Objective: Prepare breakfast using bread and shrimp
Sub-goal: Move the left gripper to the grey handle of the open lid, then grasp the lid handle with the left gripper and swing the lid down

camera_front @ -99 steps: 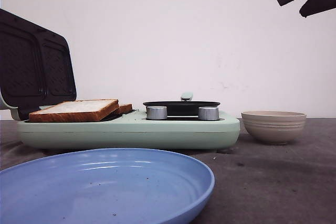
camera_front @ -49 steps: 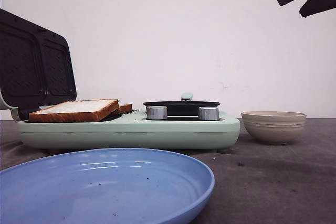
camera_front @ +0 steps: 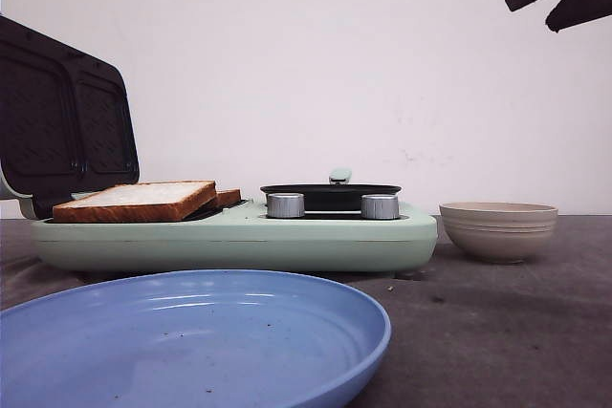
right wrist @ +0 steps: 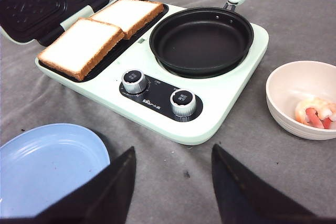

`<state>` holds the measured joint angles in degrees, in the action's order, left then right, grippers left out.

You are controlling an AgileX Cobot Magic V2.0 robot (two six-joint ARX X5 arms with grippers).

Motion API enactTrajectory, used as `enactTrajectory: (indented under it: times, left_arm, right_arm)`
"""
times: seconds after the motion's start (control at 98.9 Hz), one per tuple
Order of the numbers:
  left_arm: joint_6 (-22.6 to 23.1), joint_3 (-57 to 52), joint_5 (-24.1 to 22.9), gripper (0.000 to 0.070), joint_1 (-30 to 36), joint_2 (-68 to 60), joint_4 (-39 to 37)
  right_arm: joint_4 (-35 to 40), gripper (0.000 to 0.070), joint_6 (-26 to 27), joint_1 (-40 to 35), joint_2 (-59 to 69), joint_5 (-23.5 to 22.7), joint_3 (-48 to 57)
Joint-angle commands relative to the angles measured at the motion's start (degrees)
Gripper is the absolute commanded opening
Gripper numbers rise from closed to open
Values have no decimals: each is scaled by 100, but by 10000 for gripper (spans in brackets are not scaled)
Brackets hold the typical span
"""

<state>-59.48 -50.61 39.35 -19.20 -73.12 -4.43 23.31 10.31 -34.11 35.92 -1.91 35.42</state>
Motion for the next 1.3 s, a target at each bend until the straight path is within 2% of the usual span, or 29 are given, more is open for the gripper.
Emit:
enactTrajectory:
  times: [0.0,0.061,0.182,0.506,0.607,0.668,0.921,1.093,1.295]
  left_arm:
    - [-17,-118,-4,293,-9,-70,-90]
    - [-17,-118,-4,287,-9,-70,-96]
    - [-15,-118,4,186,0,-74,-90]
    - [-13,-118,15,171,63,-144,-63]
    - [-9,-118,24,52,109,-151,-22]
    - [9,-118,22,19,129,-151,-4]
    - [208,-118,0,15,323,-151,15]
    - [538,-118,-96,15,695,-153,120]
    - [1163,-118,-717,15,1482,-260,614]
  right_arm:
    - [-57,265,-44,-35,33,-17,15]
    - [-57,265,-42,-35,33,-17,15]
    - [-57,265,-22,-35,33,-17,15]
    - [-52,265,2,-35,33,-17,15]
    - [-52,265,2,-35,33,-17,15]
    - [-52,265,2,-35,33,-17,15]
    - [-52,265,2,-35,33,-17,15]
    - [-52,265,4,-35,33,-17,15]
    - [-55,265,17,-35,33,-20,15]
